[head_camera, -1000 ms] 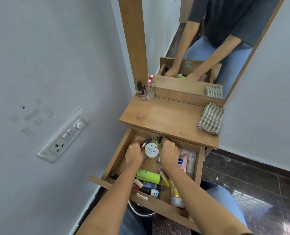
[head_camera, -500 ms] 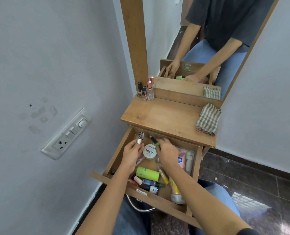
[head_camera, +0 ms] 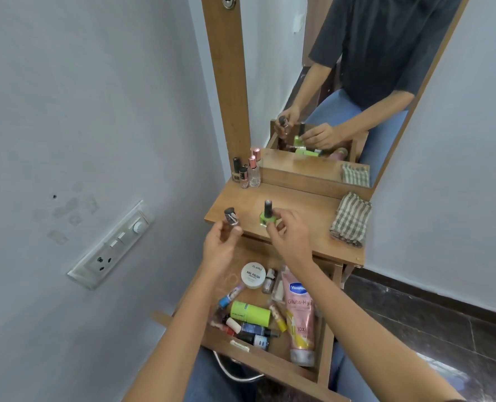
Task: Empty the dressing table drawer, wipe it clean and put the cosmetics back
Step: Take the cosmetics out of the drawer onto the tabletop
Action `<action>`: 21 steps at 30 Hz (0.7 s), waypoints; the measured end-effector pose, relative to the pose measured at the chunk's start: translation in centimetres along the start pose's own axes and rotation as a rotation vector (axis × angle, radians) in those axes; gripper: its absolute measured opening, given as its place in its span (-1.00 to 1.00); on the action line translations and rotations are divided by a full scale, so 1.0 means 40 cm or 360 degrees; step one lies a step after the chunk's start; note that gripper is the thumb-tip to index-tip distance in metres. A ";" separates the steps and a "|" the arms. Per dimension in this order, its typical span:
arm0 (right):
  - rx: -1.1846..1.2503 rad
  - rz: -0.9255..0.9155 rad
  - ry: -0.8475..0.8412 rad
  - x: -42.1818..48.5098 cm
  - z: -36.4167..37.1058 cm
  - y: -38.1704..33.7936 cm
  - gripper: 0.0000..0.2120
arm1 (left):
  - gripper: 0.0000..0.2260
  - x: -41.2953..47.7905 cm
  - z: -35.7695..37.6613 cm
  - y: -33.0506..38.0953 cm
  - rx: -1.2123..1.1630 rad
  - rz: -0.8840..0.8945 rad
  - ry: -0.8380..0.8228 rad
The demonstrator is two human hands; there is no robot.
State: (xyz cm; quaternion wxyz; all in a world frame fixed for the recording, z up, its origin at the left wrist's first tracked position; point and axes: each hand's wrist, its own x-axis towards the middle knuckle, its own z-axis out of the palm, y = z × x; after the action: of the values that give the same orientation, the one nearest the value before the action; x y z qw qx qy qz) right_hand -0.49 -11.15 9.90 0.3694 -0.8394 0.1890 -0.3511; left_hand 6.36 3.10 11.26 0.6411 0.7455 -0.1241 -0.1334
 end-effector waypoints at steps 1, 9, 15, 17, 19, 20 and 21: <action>0.0004 0.0039 -0.0012 0.025 0.001 0.003 -0.81 | -0.81 0.022 0.011 0.009 0.0121 0.0048 0.0034; -0.0037 0.0255 -0.0063 0.146 0.058 0.062 -0.81 | -0.71 0.165 0.115 0.032 0.0352 0.0028 0.0215; 0.0023 0.0302 -0.0070 0.172 0.085 0.103 -0.78 | -0.76 0.214 0.153 0.010 0.0564 0.0021 0.0324; 0.0059 0.0283 -0.0045 0.183 0.087 0.107 -0.76 | -0.75 0.229 0.164 0.017 0.0581 0.0015 0.0347; 0.0077 0.0276 -0.0013 0.195 0.093 0.111 -0.74 | -0.74 0.246 0.175 0.022 0.0570 -0.0013 0.0379; 0.0077 0.0279 0.0002 0.201 0.098 0.112 -0.74 | -0.74 0.253 0.179 0.022 0.0562 -0.0018 0.0395; 0.0080 0.0284 0.0016 0.208 0.104 0.114 -0.74 | -0.74 0.260 0.184 0.022 0.0551 -0.0014 0.0402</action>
State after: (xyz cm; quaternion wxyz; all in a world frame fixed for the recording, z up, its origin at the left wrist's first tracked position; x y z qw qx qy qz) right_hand 7.95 -16.91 8.19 0.4191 -0.8080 0.2560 -0.3257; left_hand 13.43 -7.54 10.67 0.5133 0.8559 -0.0605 -0.0185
